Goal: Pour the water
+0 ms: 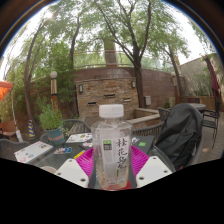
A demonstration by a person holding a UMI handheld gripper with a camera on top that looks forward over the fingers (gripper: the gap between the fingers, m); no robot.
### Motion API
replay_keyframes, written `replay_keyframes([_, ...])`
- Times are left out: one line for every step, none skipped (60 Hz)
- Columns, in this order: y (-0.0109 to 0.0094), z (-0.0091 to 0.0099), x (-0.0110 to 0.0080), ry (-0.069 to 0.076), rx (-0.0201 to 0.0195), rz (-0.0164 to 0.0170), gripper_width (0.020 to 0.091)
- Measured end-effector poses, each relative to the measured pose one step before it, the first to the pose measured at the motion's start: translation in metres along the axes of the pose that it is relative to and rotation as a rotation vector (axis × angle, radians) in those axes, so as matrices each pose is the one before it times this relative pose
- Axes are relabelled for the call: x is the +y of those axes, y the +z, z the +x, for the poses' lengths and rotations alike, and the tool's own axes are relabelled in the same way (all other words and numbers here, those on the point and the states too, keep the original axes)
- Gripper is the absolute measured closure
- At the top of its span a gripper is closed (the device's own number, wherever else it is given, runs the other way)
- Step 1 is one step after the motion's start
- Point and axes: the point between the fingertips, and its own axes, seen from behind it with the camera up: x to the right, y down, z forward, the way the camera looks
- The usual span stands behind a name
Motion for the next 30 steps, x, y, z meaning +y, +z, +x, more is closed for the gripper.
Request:
replay_keyframes([0.00275,0.00331,0.00419,-0.0062,0.00680,-0.00814,0.0623])
replay_keyframes([0.00069,0.00388,0.00584,0.0067,0.00679,0.00220,0.0622])
replay_keyframes([0.00255,0.00176,0.00219,-0.0058,0.00098,-0.00394,0.0622])
replay_keyframes([0.00243,0.00062,0.00138,-0.0045,-0.00324,-0.00179,0.0622])
replay_keyframes([0.00169,0.00065,0.00086,-0.0016,-0.00567,-0.00150,0.0621])
replay_keyframes([-0.00014,-0.00139,0.00720,0.0012,-0.00501,-0.00021,0.0623])
replay_keyframes([0.00113,-0.00050,0.00104,-0.0004,-0.00510,0.00034,0.0622])
replay_keyframes([0.00090,-0.00023,0.00072,-0.0016,-0.00360,0.00113,0.0623])
replay_keyframes([0.00025,0.00020,0.00033,-0.0028,-0.00231,0.00196,0.0623])
replay_keyframes([0.00009,0.00065,0.00012,-0.0043,-0.00094,0.00128,0.0623])
replay_keyframes([-0.00009,0.00085,-0.00017,-0.0059,0.00001,0.00236,0.0623])
replay_keyframes([-0.00071,0.00132,-0.00058,-0.0075,0.00086,0.00352,0.0622])
replay_keyframes([-0.00035,0.00028,0.00010,-0.0074,0.00031,0.00289,0.0623])
replay_keyframes([-0.00084,-0.00032,-0.00018,-0.0072,-0.00291,0.00215,0.0622])
replay_keyframes([0.00106,-0.00546,0.00682,-0.0047,-0.00422,0.00084,0.0622])
replay_keyframes([-0.00047,-0.00130,0.00110,-0.0089,-0.00613,-0.00153,0.0623])
replay_keyframes([-0.00010,-0.00047,0.00070,-0.0095,-0.00405,-0.00246,0.0623])
replay_keyframes([-0.00025,-0.00037,0.00191,-0.0096,-0.00075,-0.00372,0.0620])
replay_keyframes([-0.00009,0.00025,0.00292,-0.0104,0.00156,-0.00567,0.0620])
replay_keyframes([0.00210,-0.00282,0.00742,-0.0091,0.00297,-0.00994,0.0619])
replay_keyframes([-0.00122,-0.00085,-0.00006,-0.0129,0.00249,0.01672,0.0618])
replay_keyframes([-0.00033,-0.00070,-0.00325,-0.0087,0.00033,0.02247,0.0619])
replay_keyframes([-0.00026,-0.00120,0.00194,-0.0074,-0.00079,0.00109,0.0619])
replay_keyframes([0.00310,0.00244,-0.00265,-0.0049,0.00115,0.00116,0.0619])
replay_keyframes([-0.00203,-0.00016,-0.00030,0.0007,0.00158,0.00455,0.0619])
replay_keyframes([-0.00056,0.00029,-0.00006,0.0094,0.00110,0.00179,0.0620])
replay_keyframes([-0.00057,0.00095,0.00128,0.0122,0.00274,-0.00361,0.0619])
replay_keyframes([0.00187,0.00078,-0.00022,0.0093,0.00073,-0.00300,0.0618])
replay_keyframes([0.00004,-0.00056,-0.00017,0.0089,-0.00348,0.00082,0.0618])
replay_keyframes([-0.00206,0.00086,0.00103,0.0008,-0.00126,-0.00101,0.0619])
